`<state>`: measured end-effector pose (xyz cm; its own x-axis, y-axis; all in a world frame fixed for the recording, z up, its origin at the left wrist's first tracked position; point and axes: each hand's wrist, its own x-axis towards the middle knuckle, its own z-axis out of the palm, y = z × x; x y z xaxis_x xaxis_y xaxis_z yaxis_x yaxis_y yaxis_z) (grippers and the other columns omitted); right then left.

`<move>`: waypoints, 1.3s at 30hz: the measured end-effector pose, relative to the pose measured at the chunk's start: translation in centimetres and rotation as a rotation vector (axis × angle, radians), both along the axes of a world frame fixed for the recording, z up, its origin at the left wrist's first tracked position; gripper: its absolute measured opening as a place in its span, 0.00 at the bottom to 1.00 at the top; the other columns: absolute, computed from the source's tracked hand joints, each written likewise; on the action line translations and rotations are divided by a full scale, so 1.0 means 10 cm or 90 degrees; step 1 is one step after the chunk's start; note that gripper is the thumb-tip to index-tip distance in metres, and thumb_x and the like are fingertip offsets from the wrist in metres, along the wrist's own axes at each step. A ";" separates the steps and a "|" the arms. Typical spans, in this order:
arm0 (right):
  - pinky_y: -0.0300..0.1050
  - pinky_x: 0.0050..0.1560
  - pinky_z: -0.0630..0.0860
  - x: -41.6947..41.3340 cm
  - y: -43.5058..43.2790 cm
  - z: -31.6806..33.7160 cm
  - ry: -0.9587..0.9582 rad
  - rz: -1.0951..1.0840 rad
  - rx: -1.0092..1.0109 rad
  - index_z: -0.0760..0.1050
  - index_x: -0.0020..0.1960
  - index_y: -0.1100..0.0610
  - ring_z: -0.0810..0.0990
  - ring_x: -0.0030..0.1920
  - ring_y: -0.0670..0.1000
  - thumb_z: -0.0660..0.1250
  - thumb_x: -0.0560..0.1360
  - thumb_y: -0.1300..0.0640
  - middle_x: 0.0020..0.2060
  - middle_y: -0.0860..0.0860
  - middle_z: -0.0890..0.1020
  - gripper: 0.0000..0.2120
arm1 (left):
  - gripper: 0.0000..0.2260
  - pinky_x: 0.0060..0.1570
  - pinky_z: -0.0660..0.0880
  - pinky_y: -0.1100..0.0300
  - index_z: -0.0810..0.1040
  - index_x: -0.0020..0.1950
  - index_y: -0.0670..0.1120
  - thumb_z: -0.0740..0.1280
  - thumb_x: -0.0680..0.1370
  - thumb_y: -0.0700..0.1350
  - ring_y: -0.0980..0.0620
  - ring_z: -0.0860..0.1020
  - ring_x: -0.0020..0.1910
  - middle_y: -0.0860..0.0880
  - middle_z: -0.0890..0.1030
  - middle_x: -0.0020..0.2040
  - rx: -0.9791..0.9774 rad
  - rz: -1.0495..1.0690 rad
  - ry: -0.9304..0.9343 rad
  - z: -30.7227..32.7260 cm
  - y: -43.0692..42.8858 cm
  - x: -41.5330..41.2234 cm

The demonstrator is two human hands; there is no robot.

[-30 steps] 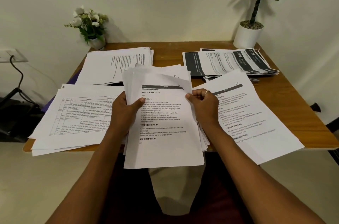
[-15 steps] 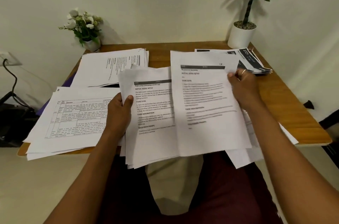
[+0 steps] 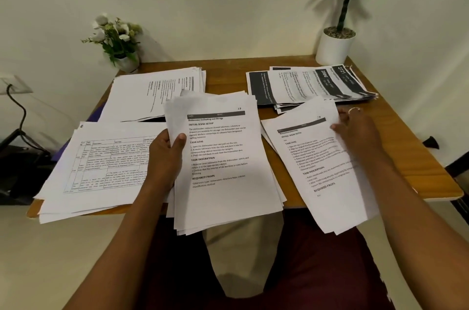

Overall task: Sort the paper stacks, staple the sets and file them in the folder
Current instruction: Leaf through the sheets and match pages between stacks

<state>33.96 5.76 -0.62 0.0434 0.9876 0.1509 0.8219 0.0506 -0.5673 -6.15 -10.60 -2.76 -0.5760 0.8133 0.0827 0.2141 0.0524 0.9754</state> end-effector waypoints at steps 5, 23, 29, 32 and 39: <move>0.57 0.68 0.72 -0.39 -0.11 0.13 -0.045 0.009 0.172 0.77 0.66 0.57 0.73 0.68 0.60 0.72 0.77 0.62 0.68 0.58 0.75 0.18 | 0.06 0.40 0.78 0.67 0.79 0.59 0.52 0.66 0.83 0.46 0.64 0.84 0.44 0.58 0.84 0.49 0.001 -0.001 0.005 -0.02 0.01 0.00; 0.30 0.43 0.74 -1.80 -0.78 -0.14 0.450 0.126 0.065 0.75 0.61 0.53 0.77 0.39 0.39 0.74 0.74 0.64 0.41 0.48 0.79 0.18 | 0.10 0.38 0.75 0.75 0.80 0.62 0.45 0.66 0.83 0.45 0.65 0.82 0.45 0.55 0.84 0.50 -0.005 0.012 0.046 -0.07 0.06 -0.04; 0.45 0.50 0.81 -1.83 -0.73 -0.22 0.332 0.148 -0.018 0.81 0.59 0.59 0.83 0.49 0.48 0.73 0.77 0.53 0.51 0.50 0.85 0.14 | 0.07 0.35 0.73 0.77 0.80 0.60 0.47 0.66 0.83 0.45 0.70 0.81 0.42 0.59 0.82 0.48 -0.008 0.010 0.056 -0.06 0.06 -0.04; 0.46 0.52 0.79 -1.81 -0.71 -0.16 0.334 0.119 -0.027 0.78 0.62 0.61 0.81 0.54 0.52 0.69 0.80 0.53 0.55 0.52 0.83 0.15 | 0.07 0.35 0.72 0.76 0.79 0.58 0.47 0.65 0.84 0.47 0.68 0.81 0.42 0.58 0.82 0.47 -0.001 0.012 0.059 -0.05 0.05 -0.03; 0.40 0.58 0.76 -1.31 -0.50 0.30 0.430 0.087 -0.008 0.76 0.68 0.57 0.81 0.55 0.45 0.64 0.83 0.58 0.59 0.48 0.82 0.14 | 0.10 0.45 0.79 0.62 0.80 0.63 0.48 0.67 0.83 0.47 0.61 0.84 0.47 0.57 0.85 0.52 -0.007 -0.001 0.037 -0.07 0.03 -0.05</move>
<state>20.82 0.73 2.37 -0.0012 0.9924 0.1232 0.2746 0.1188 -0.9542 -6.64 -10.31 -3.43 -0.5688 0.8155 0.1066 0.2701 0.0628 0.9608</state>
